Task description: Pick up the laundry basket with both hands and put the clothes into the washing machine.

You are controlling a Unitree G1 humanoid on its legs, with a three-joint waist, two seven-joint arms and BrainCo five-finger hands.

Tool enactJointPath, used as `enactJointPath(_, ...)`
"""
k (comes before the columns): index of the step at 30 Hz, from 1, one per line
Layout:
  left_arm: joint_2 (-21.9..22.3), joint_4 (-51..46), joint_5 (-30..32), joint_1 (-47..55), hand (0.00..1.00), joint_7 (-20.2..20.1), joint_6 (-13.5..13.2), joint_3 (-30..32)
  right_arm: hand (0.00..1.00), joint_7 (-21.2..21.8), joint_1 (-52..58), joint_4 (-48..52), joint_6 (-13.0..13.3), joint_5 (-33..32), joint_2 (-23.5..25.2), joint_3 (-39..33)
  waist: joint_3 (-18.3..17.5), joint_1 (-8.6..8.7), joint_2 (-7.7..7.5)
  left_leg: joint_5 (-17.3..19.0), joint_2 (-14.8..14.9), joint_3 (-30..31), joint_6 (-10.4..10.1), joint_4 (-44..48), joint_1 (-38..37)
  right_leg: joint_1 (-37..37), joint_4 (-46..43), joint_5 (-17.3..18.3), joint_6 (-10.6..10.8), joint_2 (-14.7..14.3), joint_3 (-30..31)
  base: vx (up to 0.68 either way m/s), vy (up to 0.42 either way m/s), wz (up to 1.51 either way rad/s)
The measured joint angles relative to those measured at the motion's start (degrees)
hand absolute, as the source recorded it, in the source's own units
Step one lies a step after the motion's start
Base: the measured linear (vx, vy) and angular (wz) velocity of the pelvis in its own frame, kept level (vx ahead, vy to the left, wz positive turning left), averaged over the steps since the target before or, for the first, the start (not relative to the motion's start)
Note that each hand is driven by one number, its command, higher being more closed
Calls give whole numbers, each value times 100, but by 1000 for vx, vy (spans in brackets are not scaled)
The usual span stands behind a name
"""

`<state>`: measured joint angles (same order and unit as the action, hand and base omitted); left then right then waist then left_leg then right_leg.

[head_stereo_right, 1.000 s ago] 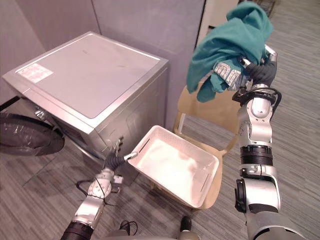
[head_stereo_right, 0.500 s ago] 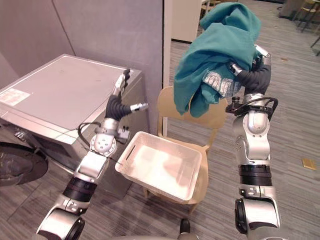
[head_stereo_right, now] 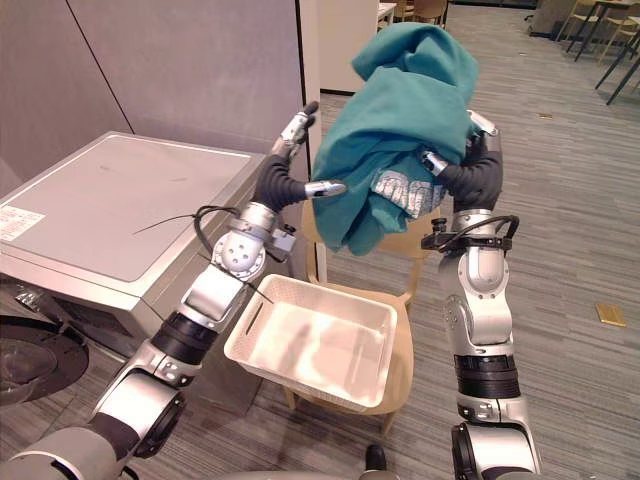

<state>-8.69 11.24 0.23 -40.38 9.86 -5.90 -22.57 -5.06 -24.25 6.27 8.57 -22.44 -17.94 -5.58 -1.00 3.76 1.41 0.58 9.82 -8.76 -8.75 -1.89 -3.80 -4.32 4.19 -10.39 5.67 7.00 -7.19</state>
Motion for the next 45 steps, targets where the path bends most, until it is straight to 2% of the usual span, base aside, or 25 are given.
enactJointPath(12, 420, 894, 256, -607, 0, -264, 206, -885, 100, 2, 274, 250, -9, -5, 94, 73, 1, 34, -9, 2, -3, 78, 2, -33, 49, 10, 0, 30, 16, 10, -37, -8, -2, 2)
enactJointPath(25, 664, 1417, 245, -1132, 0, -348, 315, -1116, 100, -1, 275, 375, -9, -26, 283, 217, 4, 77, -84, 2, -6, 80, 2, -28, 35, 13, 1, 32, 19, 15, -39, 0, 0, 0)
enactJointPath(26, 660, 1417, 155, -1207, 100, -352, 320, -1124, 100, -1, 275, 396, -9, -58, 285, 217, 7, 80, -90, 2, -7, 80, 2, -26, 33, 13, 3, 32, 19, 16, -37, 0, 0, 0)
enactJointPath(34, 583, 1330, -308, -1500, 100, -343, 280, -1153, 100, -1, 273, 540, 11, -174, 285, 212, 7, 141, -148, 2, -10, 71, 2, -14, 10, 13, 27, 31, 18, 13, -14, 0, 0, -1)
enactJointPath(41, 447, 1064, -311, -1500, 100, -373, 280, -1153, 100, 20, 271, 640, 68, -178, 284, 209, 10, 176, -154, 0, -14, 71, 1, 2, 1, 46, 98, 26, 15, 3, 9, 0, 0, -2)
enactJointPath(42, 447, 1049, -311, -1500, 100, -380, 280, -1154, 0, 21, 271, 640, 94, -179, 284, 206, 12, 177, -156, 0, -15, 72, 1, 3, 2, 46, 99, 26, 15, 3, 8, 0, 0, 0)
enactJointPath(45, 383, 946, -308, -1500, 100, -426, 280, -1150, 0, 28, 288, 641, 131, -179, 289, 100, 20, 179, -169, -1, -16, 69, 2, 4, -2, 51, 90, 26, 17, 1, -7, 0, 0, 0)
